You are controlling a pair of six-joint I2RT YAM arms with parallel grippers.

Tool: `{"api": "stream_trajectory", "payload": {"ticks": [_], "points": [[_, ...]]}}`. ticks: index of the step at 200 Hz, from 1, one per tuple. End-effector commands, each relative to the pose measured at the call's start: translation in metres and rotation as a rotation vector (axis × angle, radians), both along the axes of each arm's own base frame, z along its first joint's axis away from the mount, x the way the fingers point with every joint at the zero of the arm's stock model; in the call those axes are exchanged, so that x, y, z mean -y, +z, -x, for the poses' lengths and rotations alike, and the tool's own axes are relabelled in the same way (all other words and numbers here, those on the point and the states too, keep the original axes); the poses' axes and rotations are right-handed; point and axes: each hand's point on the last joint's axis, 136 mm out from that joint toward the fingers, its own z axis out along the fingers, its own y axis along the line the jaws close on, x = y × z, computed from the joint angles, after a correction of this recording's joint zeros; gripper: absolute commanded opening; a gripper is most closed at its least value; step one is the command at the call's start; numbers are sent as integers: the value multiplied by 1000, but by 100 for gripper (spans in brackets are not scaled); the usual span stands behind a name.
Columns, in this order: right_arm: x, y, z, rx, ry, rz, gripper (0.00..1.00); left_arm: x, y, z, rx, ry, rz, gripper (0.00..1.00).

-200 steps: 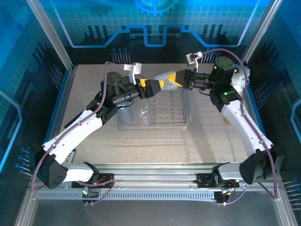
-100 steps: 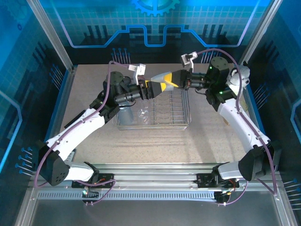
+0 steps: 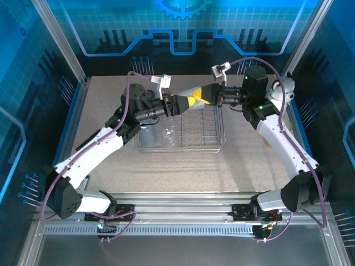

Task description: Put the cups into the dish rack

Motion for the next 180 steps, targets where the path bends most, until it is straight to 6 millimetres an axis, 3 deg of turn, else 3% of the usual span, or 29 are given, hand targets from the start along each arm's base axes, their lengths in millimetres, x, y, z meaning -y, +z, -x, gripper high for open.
{"api": "stream_trajectory", "payload": {"ticks": [1,26,59,96,137,157,180], "points": [[-6,-5,0,-12,16,18,9,6,14,8,58,-51,22,56],[-5,-11,-1,-21,3,43,35,6,11,9,52,-55,19,44],[0,-16,0,-2,-35,112,48,4,8,9,50,-42,0,36],[16,-19,-7,46,-140,213,51,-3,-2,8,39,3,-49,30],[46,-29,-18,87,-287,349,52,-23,-23,-3,5,148,-152,29],[71,-49,-29,45,-390,448,52,-35,-31,-7,-14,221,-198,27],[103,-91,-40,-39,-479,643,50,-44,-39,-8,-30,265,-241,25]]}}
